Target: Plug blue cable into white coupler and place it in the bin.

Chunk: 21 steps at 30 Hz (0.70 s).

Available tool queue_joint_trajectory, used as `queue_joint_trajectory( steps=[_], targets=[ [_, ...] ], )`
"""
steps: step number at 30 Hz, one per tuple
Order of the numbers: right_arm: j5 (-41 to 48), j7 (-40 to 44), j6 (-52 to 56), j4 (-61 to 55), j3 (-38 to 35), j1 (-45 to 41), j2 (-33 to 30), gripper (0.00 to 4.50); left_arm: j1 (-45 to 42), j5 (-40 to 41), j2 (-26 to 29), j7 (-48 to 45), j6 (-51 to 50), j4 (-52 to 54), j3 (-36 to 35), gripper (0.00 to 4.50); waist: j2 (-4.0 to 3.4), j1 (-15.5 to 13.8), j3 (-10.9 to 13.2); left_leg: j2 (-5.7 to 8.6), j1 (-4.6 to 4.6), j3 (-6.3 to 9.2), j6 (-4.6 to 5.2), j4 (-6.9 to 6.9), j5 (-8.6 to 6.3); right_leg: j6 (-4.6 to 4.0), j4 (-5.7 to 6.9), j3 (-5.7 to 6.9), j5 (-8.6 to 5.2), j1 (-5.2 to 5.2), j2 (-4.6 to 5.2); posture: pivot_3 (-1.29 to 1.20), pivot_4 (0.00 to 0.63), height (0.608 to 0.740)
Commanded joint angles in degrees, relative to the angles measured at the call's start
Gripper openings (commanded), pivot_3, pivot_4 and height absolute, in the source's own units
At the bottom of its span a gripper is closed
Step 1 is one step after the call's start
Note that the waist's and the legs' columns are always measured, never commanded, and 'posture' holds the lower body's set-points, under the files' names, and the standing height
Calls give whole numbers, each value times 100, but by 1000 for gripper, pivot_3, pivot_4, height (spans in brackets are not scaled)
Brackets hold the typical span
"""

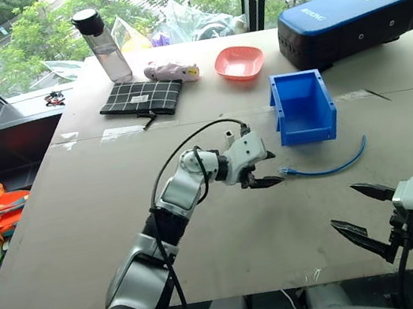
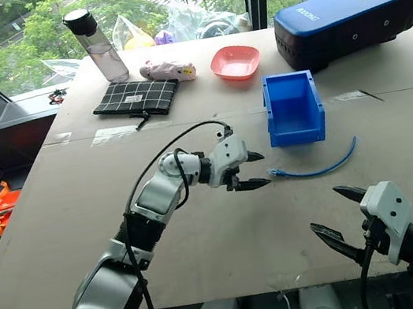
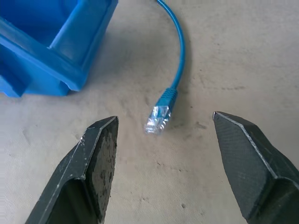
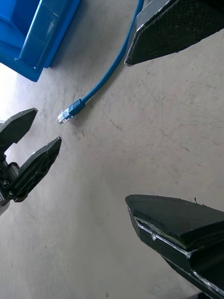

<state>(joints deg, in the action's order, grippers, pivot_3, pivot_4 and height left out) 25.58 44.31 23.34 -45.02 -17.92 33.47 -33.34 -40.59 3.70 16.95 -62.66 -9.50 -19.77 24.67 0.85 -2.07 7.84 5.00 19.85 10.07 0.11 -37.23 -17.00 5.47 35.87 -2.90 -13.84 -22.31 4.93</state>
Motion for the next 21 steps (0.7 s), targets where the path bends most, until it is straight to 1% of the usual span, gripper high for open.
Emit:
queue_joint_trajectory(
  steps=[1,8,12,13,16,19,20,21],
  targets=[
    [91,-46,-124,-243,-67,47,-8,4470,-292,-143,-177,-25,392,-512,-10,3227,0,1,0,0,0,0,0,0,0,0,0,0,0,0,0,0,150,737],
    [91,-84,-156,-269,-82,79,-21,4470,-722,-493,-546,-153,1159,-1878,79,3227,2,10,1,2,0,-1,0,0,0,1,0,1,0,0,-2,0,150,737],
    [64,-159,-152,-326,-34,115,0,4470,-806,-581,-707,-346,1560,-2378,62,2147,2,13,1,3,0,1,0,-1,0,2,0,2,0,0,-2,0,150,737],
    [52,-183,-146,-350,-15,131,9,4470,-810,-573,-731,-397,1587,-2407,42,1523,1,14,1,3,0,2,0,-1,0,2,0,4,0,0,-2,0,150,737],
    [22,-290,-96,-416,92,190,64,4470,-771,-545,-732,-573,1649,-2386,-11,96,2,18,1,3,0,2,0,-1,0,3,0,3,1,0,-2,0,150,737],
    [-18,-439,-52,-376,343,220,170,4470,-671,-421,-694,-789,1593,-2201,-115,39,2,32,1,3,0,4,0,0,0,3,1,5,1,0,-2,0,150,737],
    [40,-526,-2,-353,416,202,250,4470,-635,-328,-682,-882,1491,-2096,-180,39,2,49,1,3,0,4,0,0,0,3,1,5,1,0,-2,0,150,737],
    [253,-681,129,-325,476,133,420,4470,-595,-124,-687,-996,1162,-1909,-313,39,2,68,1,3,0,5,0,0,0,3,1,6,1,0,-2,0,150,737]
  ],
)
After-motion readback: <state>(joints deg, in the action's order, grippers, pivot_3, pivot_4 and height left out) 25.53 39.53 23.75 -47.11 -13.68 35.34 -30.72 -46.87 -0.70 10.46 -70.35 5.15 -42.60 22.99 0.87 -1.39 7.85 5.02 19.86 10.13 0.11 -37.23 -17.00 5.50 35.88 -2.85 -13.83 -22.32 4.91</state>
